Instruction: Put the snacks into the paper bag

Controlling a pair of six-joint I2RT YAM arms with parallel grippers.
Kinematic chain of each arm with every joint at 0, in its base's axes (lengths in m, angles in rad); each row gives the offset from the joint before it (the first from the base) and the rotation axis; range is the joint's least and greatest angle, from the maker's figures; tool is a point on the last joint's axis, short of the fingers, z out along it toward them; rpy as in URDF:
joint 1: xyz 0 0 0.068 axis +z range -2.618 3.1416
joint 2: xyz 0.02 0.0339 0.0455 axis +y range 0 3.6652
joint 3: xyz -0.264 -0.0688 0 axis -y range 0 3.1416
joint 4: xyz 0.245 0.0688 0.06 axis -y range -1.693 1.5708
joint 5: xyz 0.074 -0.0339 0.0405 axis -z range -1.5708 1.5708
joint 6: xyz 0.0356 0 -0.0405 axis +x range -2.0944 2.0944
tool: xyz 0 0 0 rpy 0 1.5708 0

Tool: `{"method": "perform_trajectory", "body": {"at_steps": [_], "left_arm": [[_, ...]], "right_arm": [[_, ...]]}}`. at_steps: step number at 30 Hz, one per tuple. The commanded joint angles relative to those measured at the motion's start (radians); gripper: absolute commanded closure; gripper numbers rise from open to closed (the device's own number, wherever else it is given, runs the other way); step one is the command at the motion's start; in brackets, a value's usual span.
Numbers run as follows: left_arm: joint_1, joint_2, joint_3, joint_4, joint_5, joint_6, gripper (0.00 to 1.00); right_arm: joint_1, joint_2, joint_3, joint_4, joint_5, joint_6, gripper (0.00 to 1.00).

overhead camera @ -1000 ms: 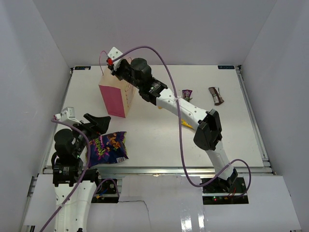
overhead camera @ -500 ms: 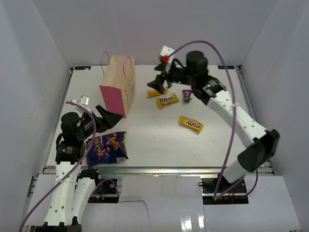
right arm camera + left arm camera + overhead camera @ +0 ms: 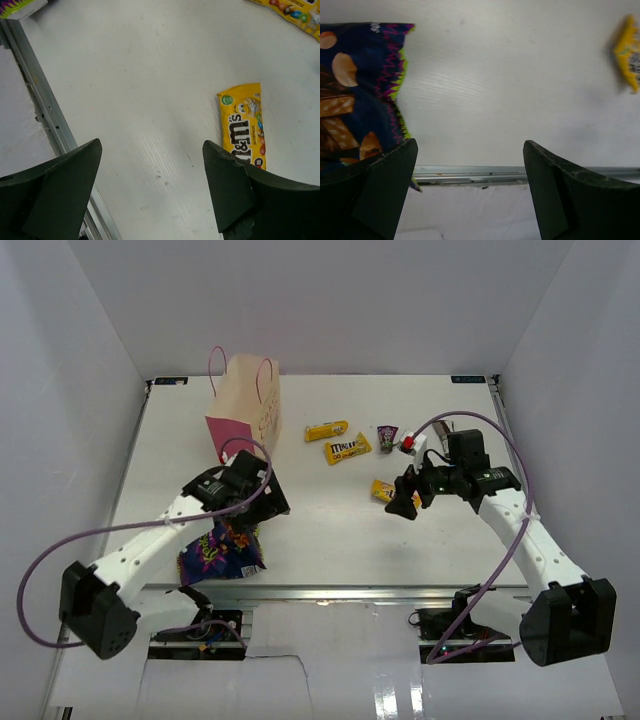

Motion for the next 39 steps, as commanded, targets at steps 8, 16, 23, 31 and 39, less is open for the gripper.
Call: {"method": "perform_trajectory", "body": {"at_steps": [8,16,23,31,39], "left_arm": [[-0.19,0.392,0.21,-0.424,-0.479,-0.079,0.02],[-0.256,0.615,0.19,-0.502,-0.608,-0.094,0.02],[-0.259,0.708,0.151,-0.467,-0.622,-0.09,0.12],[-0.29,0.694,0.128,-0.426,-0.611,-0.076,0.46],[-0.307,0.532,0.163,-0.436,-0.562,-0.061,0.84]], "right_arm": [[-0.094,-0.052,-0.101,0.058,-0.068,0.027,0.13],[-0.12,-0.038,-0.141,0.085,-0.081,0.033,0.13],[-0.141,-0.046,-0.16,0.094,-0.084,0.035,0.13],[-0.161,-0.046,-0.164,0.095,-0.085,0.035,0.13],[-0.183,-0.052,-0.161,0.095,-0.082,0.036,0.13]]}}
